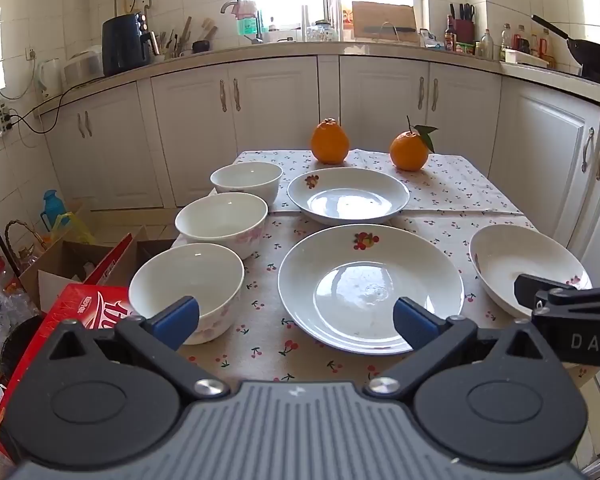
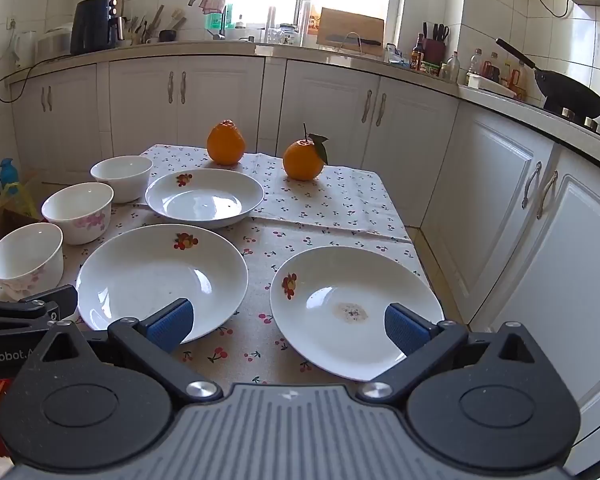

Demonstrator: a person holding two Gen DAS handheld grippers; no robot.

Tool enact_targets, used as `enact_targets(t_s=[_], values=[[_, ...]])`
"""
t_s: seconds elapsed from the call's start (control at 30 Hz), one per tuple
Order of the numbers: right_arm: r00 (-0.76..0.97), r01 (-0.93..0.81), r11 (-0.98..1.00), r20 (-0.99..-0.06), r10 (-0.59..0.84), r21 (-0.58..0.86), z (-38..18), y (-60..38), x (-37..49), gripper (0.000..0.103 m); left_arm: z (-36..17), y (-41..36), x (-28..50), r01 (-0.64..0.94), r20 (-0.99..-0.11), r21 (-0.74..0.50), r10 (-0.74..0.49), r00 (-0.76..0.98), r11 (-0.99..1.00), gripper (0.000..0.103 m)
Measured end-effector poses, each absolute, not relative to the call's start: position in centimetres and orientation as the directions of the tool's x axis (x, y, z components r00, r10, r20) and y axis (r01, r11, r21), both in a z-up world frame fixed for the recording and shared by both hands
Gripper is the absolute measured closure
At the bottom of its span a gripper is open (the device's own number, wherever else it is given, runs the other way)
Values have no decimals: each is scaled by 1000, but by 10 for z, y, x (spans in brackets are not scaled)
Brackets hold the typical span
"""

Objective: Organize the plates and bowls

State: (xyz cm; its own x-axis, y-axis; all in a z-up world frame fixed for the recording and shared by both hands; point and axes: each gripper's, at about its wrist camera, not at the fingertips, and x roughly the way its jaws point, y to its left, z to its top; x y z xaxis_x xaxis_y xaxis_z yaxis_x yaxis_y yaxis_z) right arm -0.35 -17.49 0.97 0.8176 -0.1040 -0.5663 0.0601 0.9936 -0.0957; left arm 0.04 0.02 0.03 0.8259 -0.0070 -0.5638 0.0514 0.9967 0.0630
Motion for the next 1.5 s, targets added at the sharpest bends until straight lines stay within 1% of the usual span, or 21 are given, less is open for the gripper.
enact_targets(t_s=[0.4,1.5], values=[[822,58,993,-560,-108,-105,17,-173,-9,0,2,-2,-1,48,-552,69,-2,834,996,1],[825,54,994,-556,-99,-97,13,-175,-7,0,4,1,-5,45,-547,64,-3,837,997,1]])
